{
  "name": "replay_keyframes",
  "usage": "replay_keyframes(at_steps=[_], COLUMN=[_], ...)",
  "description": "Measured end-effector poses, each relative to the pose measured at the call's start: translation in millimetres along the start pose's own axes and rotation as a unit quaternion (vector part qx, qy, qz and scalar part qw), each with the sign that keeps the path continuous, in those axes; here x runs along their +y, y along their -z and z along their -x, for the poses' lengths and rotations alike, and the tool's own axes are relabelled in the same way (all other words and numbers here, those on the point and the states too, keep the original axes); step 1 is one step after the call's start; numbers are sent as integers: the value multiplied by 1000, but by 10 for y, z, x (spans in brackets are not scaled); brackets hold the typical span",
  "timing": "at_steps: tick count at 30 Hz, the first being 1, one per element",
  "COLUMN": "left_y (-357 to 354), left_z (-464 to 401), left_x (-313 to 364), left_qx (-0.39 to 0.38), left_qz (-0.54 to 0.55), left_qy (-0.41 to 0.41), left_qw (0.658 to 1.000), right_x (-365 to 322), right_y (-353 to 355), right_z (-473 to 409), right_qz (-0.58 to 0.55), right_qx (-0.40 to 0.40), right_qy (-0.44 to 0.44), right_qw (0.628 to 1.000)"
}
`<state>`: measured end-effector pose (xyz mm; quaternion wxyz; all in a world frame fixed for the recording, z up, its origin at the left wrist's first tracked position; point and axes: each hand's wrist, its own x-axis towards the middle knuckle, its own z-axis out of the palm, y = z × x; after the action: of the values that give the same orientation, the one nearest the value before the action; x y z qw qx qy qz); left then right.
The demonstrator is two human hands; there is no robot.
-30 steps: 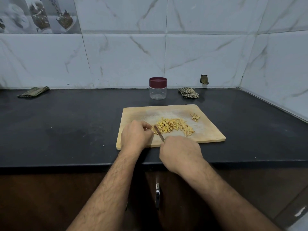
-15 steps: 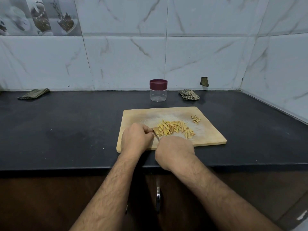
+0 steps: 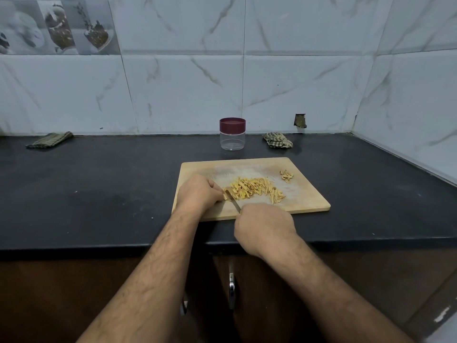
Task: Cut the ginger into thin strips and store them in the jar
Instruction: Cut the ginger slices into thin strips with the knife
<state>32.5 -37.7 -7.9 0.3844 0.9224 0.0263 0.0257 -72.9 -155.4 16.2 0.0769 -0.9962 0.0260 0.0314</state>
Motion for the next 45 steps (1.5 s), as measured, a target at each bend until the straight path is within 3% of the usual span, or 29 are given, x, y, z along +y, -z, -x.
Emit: replay_keyframes(at_steps=[18, 45], left_y=[33, 16], left_z=[-23, -31], left_x=[37, -22], left_qx=[-7, 12], left_qz=[-14, -18], left_qy=[10, -7], left_qw=[1000, 1000], right_x=[-140, 61], right_y=[77, 19], right_z=[-125, -17], right_qz=[46, -43], right_qx=[-15, 41], right_qy=[14, 1], right_qw=[999, 998])
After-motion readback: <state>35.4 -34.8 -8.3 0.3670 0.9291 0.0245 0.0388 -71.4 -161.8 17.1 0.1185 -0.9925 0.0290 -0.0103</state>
